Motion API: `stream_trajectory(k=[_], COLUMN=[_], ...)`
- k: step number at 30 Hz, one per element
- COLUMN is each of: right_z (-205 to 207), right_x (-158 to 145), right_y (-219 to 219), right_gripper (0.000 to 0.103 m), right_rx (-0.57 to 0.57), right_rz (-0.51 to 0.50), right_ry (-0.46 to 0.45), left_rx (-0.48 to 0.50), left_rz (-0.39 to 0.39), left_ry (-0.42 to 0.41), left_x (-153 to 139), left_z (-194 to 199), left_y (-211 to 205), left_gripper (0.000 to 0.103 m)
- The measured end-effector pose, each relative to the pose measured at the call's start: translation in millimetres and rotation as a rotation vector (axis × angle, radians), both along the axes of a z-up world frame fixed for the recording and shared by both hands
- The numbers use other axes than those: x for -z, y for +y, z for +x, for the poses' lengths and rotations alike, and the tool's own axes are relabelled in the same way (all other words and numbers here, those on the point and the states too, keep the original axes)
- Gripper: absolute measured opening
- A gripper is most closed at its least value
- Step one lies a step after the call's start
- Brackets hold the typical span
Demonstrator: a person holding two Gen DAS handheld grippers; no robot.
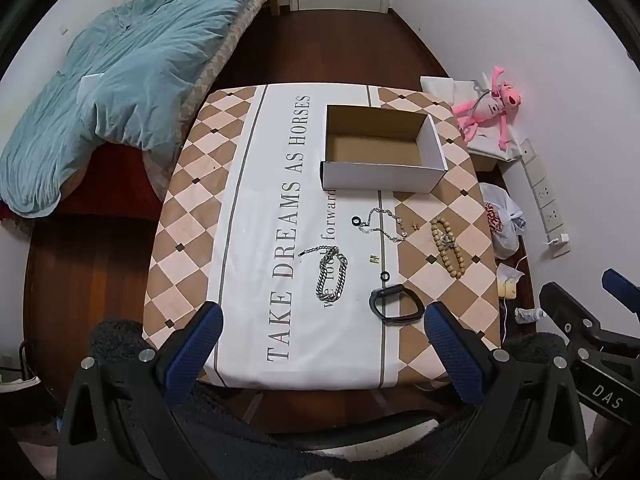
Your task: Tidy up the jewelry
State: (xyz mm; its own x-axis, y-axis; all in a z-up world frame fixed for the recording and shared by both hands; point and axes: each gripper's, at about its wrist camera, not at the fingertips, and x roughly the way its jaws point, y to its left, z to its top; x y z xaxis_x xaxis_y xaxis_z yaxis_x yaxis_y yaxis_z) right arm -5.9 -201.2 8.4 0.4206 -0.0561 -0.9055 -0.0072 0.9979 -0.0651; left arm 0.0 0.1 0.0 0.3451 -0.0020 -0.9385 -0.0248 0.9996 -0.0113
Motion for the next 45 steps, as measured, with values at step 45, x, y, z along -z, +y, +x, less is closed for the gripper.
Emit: stream_trajectory(k=[45], right_z=[-0.3], right_x=[-16.3], right_y=[2.2], right_gripper=[0.103], right_rx=[0.000], right_rz=[-0.009], right_ry=[-0.014], left_rx=[0.004], left_rz=[-0.001], left_ry=[-0.048], left_x=[-21.6], left_z=[0.1], left_y=[0.9], left_gripper=[0.103])
